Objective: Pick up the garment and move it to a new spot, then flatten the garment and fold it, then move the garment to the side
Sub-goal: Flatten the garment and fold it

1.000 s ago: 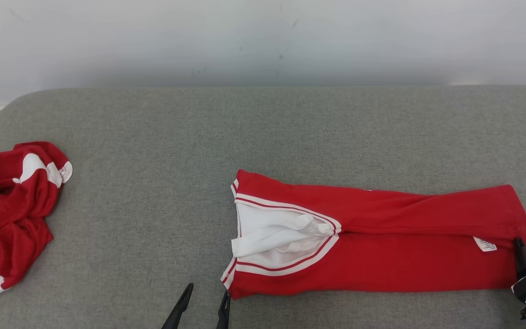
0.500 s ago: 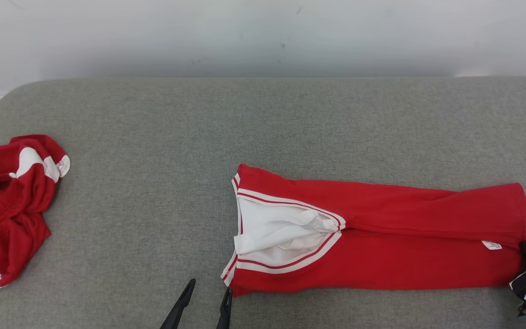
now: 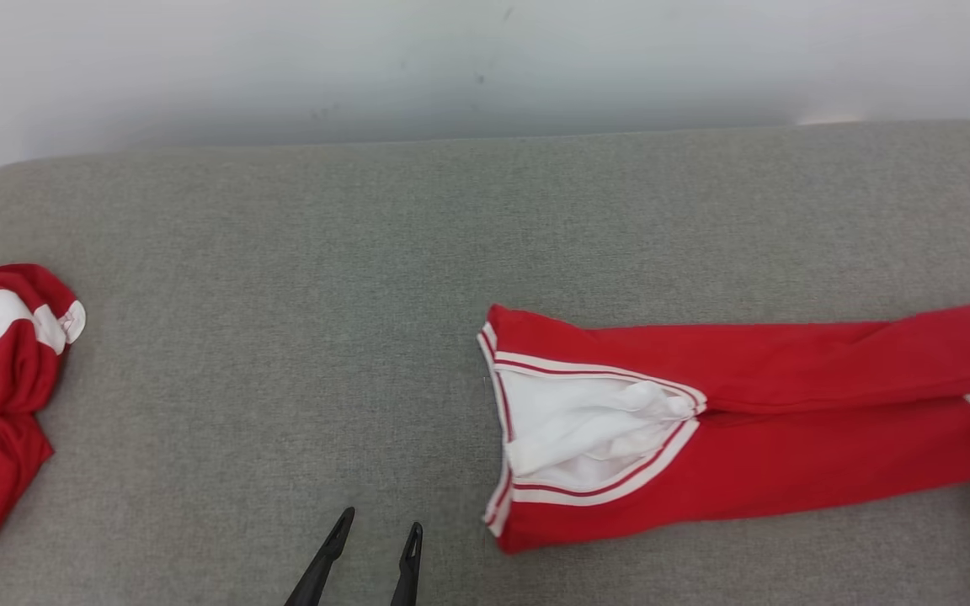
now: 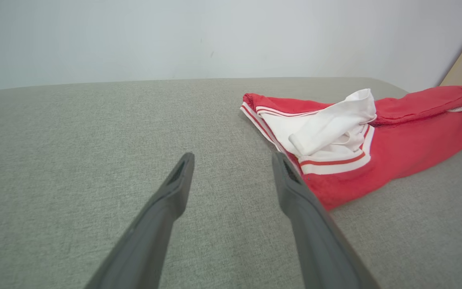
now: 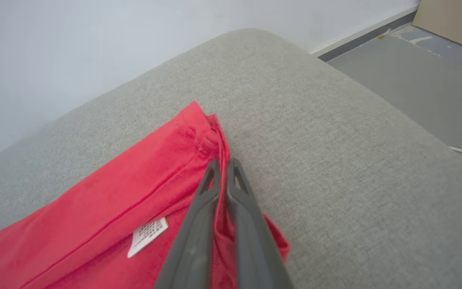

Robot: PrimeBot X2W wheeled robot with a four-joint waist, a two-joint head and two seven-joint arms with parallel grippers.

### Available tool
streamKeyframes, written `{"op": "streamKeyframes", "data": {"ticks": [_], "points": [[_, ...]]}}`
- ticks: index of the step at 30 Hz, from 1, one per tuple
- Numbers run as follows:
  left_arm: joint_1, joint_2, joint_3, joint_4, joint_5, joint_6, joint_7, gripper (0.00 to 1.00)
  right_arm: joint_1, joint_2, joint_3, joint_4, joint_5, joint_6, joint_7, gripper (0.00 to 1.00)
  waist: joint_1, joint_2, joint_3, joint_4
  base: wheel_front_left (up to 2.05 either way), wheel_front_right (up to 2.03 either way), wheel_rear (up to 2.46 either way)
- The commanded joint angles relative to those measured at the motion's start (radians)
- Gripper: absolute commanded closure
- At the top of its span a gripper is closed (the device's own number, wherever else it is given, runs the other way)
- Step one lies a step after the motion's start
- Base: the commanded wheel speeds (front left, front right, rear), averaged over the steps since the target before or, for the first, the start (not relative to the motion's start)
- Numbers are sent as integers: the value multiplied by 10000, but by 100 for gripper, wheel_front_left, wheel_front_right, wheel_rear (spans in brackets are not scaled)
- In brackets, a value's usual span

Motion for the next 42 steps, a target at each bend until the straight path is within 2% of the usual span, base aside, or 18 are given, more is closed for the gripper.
{"op": "streamKeyframes", "data": {"ticks": [1, 7, 16, 22, 27, 32, 42], "points": [[-77, 34, 24, 41, 56, 15, -41, 0, -91, -104, 26, -43, -14, -13, -2, 100, -1, -1, -4, -57, 0, 0, 0], [-134, -18, 37, 122, -9, -28, -41, 0, -335, -548, 378, -1062, -40, -12, 396, 100, -1, -1, -25, -222, 0, 0, 0], [22, -258, 34, 329, -194, -156, -41, 0, -207, -744, 786, -4016, 411, -10, 1553, 100, -1, -1, -333, -243, 0, 0, 0], [116, -427, 114, 398, -215, -263, -41, 0, -276, -493, 962, -5460, 40, -8, 1988, 100, -1, -1, -500, -13, 0, 0, 0], [274, -518, 247, 426, -174, -396, -41, 0, -150, 81, 1020, -6229, -468, -8, 2194, 100, -1, -1, -595, 250, 0, 0, 0], [320, -661, 344, 470, -91, -536, -41, 0, -34, 983, 908, -6739, -860, -7, 2370, 100, -1, -1, -656, 507, 0, 0, 0], [452, -854, 438, 611, 35, -805, -41, 0, 412, 2811, 753, -6552, -1607, -7, 2948, 100, -1, -1, -712, 1035, 0, 0, 0]]}}
